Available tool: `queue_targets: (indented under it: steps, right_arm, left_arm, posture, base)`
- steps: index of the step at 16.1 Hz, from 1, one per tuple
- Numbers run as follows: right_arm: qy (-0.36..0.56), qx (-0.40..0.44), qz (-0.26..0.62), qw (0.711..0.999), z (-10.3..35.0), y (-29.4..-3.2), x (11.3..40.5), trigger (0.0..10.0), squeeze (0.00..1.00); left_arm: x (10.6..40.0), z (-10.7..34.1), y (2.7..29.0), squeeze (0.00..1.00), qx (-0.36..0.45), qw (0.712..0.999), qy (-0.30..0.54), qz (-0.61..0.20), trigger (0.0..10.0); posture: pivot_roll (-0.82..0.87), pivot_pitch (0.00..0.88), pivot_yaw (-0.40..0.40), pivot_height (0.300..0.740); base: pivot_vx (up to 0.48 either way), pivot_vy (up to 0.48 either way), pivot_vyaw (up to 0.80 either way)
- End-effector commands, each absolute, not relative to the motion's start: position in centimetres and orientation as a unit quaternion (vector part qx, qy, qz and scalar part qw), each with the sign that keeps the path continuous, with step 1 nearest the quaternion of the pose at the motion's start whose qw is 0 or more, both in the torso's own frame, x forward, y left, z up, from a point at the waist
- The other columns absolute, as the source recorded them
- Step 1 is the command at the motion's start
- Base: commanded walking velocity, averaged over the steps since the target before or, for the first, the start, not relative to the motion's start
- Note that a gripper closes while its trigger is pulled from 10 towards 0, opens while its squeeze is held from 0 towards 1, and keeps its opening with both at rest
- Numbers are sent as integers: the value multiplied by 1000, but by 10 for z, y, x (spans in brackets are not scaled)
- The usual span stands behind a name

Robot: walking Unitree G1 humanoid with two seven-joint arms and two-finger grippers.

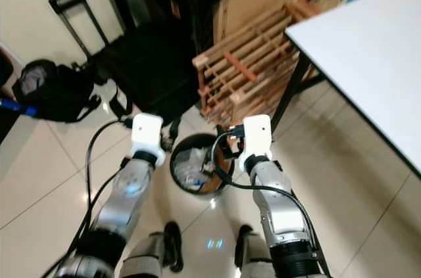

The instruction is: Picking trash to rubbish bin

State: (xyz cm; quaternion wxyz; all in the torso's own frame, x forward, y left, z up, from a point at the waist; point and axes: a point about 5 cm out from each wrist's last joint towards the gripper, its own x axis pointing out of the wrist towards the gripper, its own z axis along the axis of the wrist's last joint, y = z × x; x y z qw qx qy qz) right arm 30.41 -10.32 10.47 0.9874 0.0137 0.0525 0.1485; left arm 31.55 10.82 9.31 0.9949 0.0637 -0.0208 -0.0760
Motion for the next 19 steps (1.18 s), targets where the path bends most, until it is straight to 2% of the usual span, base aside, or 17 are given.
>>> queue_targets:
  steps: [1,7,14,19]
  right_arm:
    - [63,17,156,986,98,-100,301,10000,0]
    - [66,15,155,986,94,-103,298,10000,0]
    - [50,13,146,988,102,-105,313,10000,0]
    - [46,18,144,988,101,-105,316,10000,0]
  left_arm:
    - [311,90,108,0,66,995,-13,-71,10000]
    - [306,92,103,0,69,994,-9,-79,10000]
    - [312,98,104,0,59,995,-15,-74,10000]
    - [314,101,105,0,77,994,-22,-76,10000]
  posture:
    - [-36,207,13,740]
    - [-44,200,11,740]
    - [-44,130,17,740]
    - [-31,127,16,740]
  base:
    - [0,0,0]
    - [0,0,0]
    - [0,0,0]
    - [0,0,0]
